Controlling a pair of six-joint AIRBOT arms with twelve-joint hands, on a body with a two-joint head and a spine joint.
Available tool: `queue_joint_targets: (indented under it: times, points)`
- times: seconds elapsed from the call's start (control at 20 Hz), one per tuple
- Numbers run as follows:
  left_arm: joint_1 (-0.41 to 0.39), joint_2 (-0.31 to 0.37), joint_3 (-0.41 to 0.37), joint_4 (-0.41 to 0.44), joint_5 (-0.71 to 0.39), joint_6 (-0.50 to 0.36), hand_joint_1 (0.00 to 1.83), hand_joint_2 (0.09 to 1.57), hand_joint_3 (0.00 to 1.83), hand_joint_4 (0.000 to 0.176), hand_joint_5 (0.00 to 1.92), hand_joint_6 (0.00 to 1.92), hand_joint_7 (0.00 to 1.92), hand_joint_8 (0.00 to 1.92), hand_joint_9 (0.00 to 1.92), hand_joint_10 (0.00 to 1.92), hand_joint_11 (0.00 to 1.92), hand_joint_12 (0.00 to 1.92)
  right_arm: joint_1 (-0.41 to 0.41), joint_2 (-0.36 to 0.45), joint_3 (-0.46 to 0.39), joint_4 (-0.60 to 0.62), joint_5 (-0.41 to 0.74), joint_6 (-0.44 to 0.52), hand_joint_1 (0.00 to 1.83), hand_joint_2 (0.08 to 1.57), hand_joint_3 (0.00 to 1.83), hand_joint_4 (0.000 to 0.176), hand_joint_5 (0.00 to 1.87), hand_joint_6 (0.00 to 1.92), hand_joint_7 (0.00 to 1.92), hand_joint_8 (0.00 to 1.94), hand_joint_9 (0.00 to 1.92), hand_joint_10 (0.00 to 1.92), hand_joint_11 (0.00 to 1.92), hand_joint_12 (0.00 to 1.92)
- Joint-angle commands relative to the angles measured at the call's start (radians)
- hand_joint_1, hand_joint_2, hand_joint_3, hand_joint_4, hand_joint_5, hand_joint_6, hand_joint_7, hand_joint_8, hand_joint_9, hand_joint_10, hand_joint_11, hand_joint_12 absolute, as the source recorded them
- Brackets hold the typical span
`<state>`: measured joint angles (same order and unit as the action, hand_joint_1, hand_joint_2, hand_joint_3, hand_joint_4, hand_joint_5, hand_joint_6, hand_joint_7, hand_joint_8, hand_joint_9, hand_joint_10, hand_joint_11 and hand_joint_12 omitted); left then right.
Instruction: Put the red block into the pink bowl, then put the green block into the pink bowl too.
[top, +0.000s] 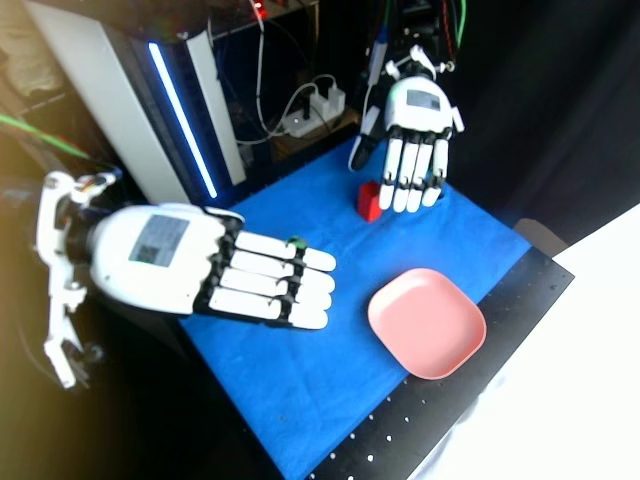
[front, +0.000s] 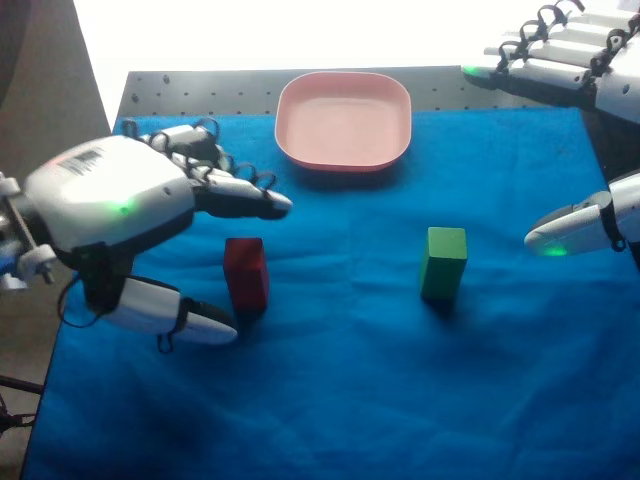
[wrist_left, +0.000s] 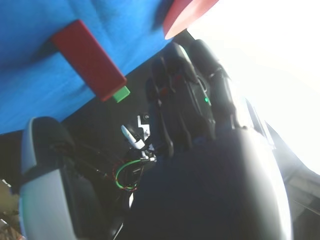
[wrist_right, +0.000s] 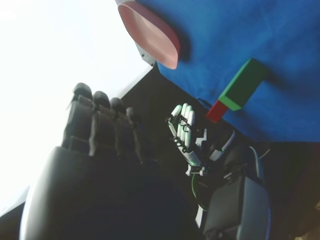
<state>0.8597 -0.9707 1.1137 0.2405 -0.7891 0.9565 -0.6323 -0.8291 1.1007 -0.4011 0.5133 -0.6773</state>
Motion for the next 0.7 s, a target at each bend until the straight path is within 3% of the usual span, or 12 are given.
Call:
queue_joint_targets:
  times: [0.0,0.05,0.15,0.25,0.35,0.4,0.55,0.6,0.65]
  points:
    - [-0.017,-0.005,0.005,-0.022,-0.121,-0.003,0.83,0.88,0.0,0.0,0.52,0.0,0.62,0.0,0.65,0.01,0.18,1.03,0.017,0.0,0.003,0.03,0.103,0.004,0.22,0.83,0.01,0.022,0.0,0.0,0.04,0.0,0.0,0.0,0.0,0.36]
    - [-0.02,-0.01,0.008,-0.022,-0.119,-0.003,0.83,0.87,0.0,0.0,0.54,0.01,0.64,0.01,0.66,0.01,0.21,1.0,0.017,0.0,0.003,0.03,0.103,0.004,0.26,0.8,0.0,0.058,0.0,0.0,0.01,0.0,0.0,0.0,0.0,0.13]
    - [-0.025,-0.017,0.011,-0.021,-0.116,-0.003,0.82,0.87,0.0,0.0,0.55,0.01,0.65,0.01,0.66,0.01,0.2,0.99,0.017,-0.001,0.003,0.03,0.103,0.004,0.25,0.8,0.0,0.059,0.0,0.0,0.0,0.0,0.0,0.0,0.0,0.09]
    - [-0.029,-0.03,0.018,-0.021,-0.112,-0.003,0.85,0.9,0.0,0.0,0.57,0.01,0.68,0.01,0.72,0.02,0.17,1.15,0.017,-0.003,0.003,0.03,0.103,0.004,0.24,0.82,0.0,0.074,0.0,0.0,0.0,0.0,0.0,0.0,0.0,0.04]
    - [-0.03,-0.042,0.023,-0.022,-0.109,-0.003,0.85,0.9,0.0,0.0,0.57,0.01,0.68,0.01,0.72,0.02,0.17,1.15,0.017,-0.005,0.003,0.03,0.103,0.004,0.24,0.82,0.0,0.075,0.0,0.0,0.0,0.0,0.0,0.0,0.0,0.03]
    - [-0.031,-0.046,0.025,-0.022,-0.106,-0.003,0.93,0.91,0.0,0.0,0.61,0.01,0.72,0.01,0.77,0.03,0.12,1.25,0.017,-0.005,0.003,0.03,0.103,0.004,0.27,0.85,0.01,0.038,0.0,0.0,0.0,0.0,0.0,0.0,0.0,0.0]
    - [-0.031,-0.054,0.03,-0.025,-0.1,-0.003,1.08,0.9,0.0,0.0,0.68,0.02,0.83,0.03,0.88,0.07,0.25,1.23,0.017,-0.005,0.003,0.033,0.103,0.004,0.23,0.88,0.02,0.037,0.0,0.0,0.0,0.0,0.0,0.0,0.0,0.0]
    - [-0.031,-0.056,0.032,-0.026,-0.097,-0.003,1.15,0.9,0.0,0.0,0.74,0.03,0.91,0.04,0.97,0.09,0.52,1.08,0.017,-0.005,0.003,0.033,0.103,0.004,0.24,0.88,0.02,0.063,0.0,0.0,0.0,0.0,0.0,0.0,0.0,0.0]
    - [-0.031,-0.058,0.033,-0.026,-0.095,-0.003,1.24,0.91,0.0,0.0,0.8,0.03,0.97,0.04,1.03,0.1,0.62,1.03,0.017,-0.005,0.002,0.034,0.103,0.004,0.24,0.9,0.03,0.059,0.0,0.0,0.0,0.0,0.0,0.0,0.0,0.0]
